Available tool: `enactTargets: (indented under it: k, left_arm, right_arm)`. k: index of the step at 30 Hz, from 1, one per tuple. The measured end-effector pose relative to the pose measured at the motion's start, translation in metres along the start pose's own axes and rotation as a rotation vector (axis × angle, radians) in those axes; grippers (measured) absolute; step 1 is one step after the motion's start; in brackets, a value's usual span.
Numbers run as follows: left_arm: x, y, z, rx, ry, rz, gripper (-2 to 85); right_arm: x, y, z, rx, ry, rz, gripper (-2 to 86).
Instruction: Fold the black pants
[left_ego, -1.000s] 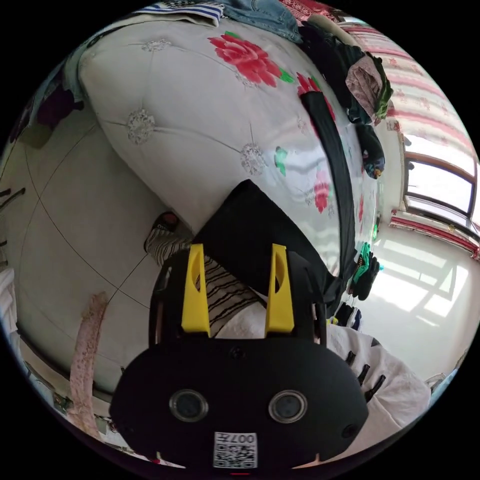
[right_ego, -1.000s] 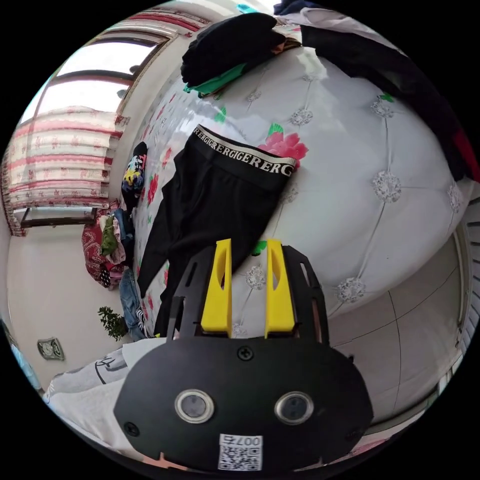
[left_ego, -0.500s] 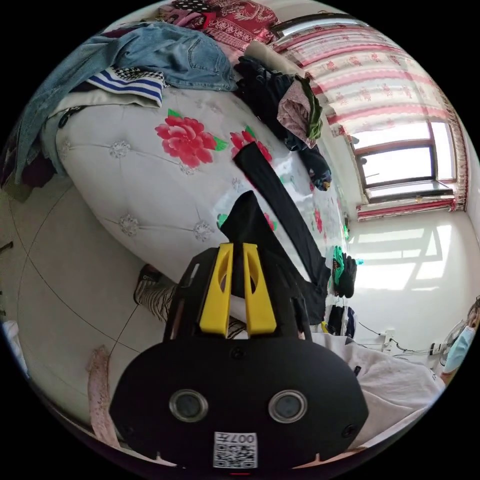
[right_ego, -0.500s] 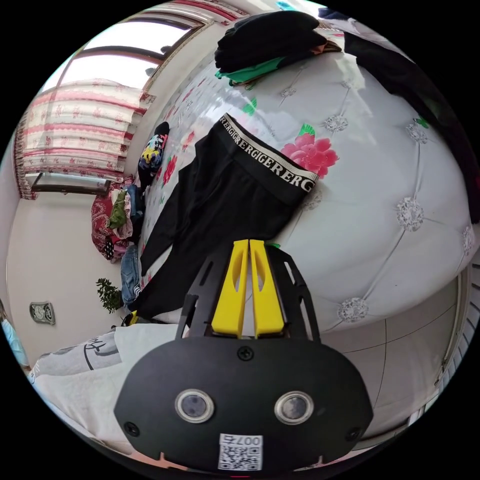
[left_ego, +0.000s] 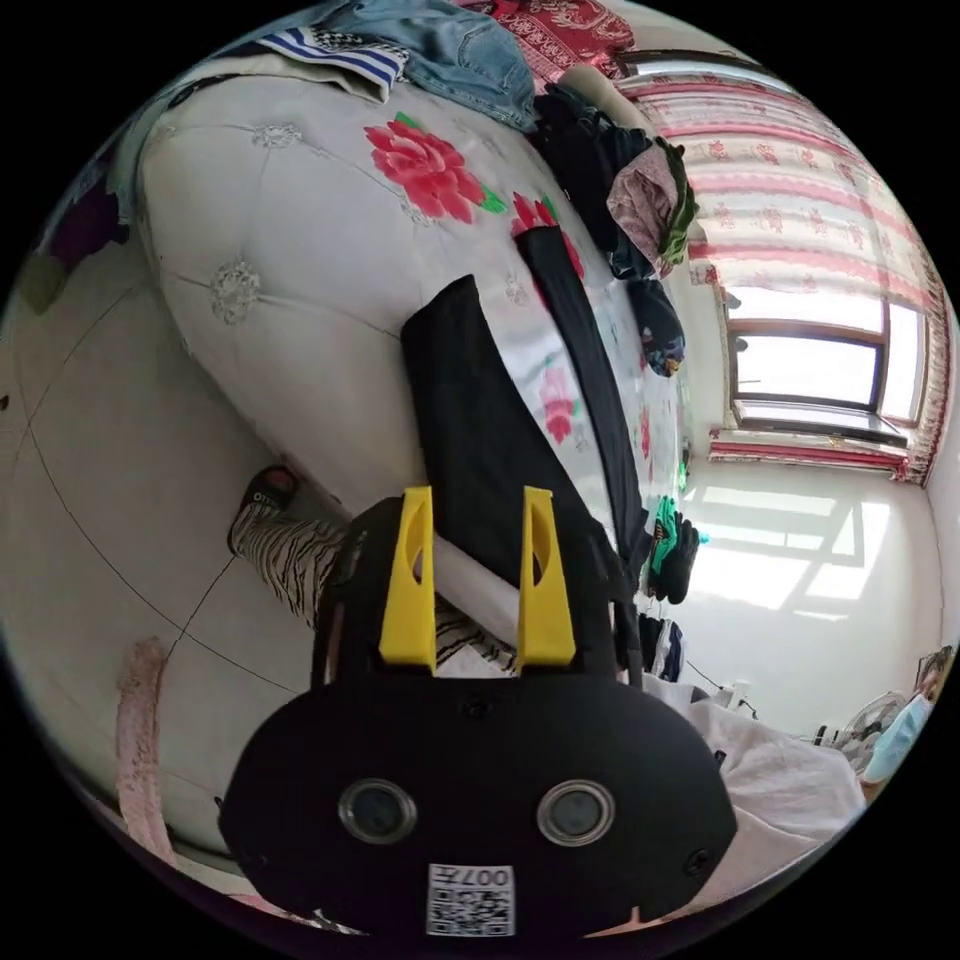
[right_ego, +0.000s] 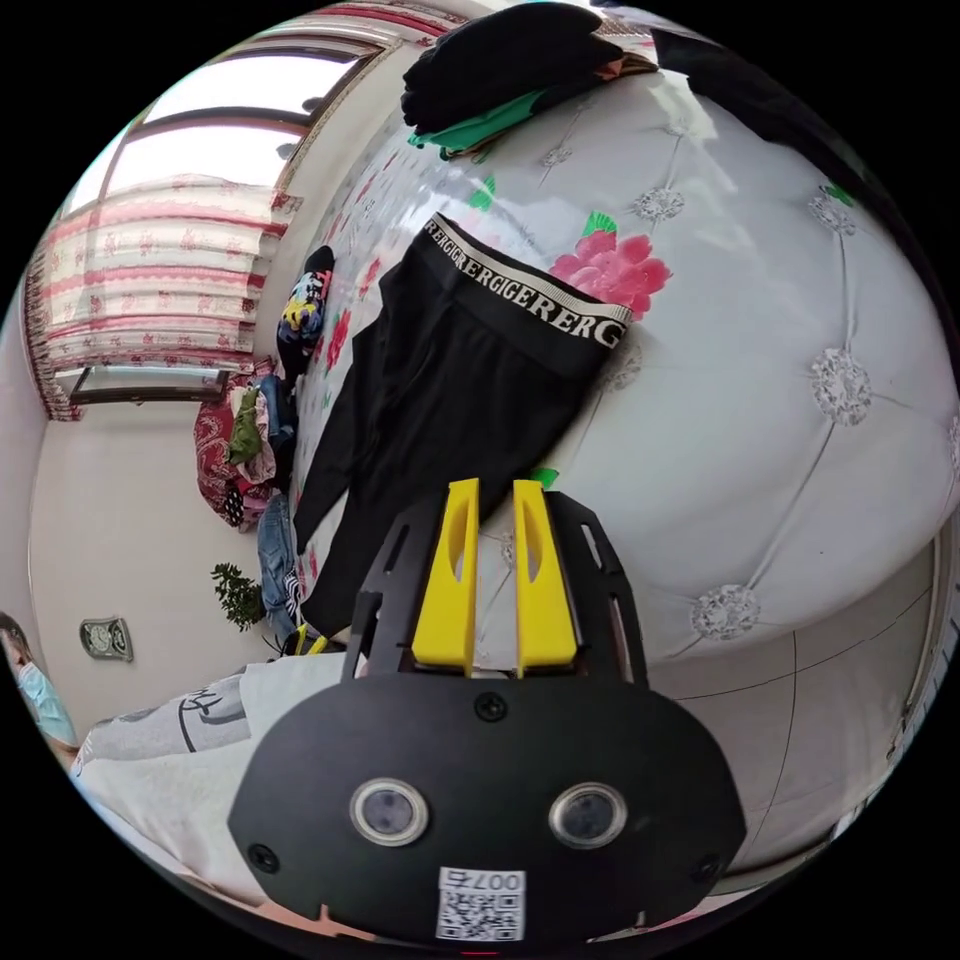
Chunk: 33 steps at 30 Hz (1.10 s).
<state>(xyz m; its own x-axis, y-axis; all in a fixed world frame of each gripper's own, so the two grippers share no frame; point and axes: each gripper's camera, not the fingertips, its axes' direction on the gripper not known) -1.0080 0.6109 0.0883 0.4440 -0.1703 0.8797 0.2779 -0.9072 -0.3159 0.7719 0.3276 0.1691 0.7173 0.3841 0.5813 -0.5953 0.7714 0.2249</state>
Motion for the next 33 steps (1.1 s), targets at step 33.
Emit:
enactTargets:
  k: [33]
  left_arm:
    - [0.251,-0.185,0.050,0.090,-0.015,0.109,9.7]
  right_arm:
    - [-0.313,-0.209,0.166,0.056,0.276,-0.316,1.7]
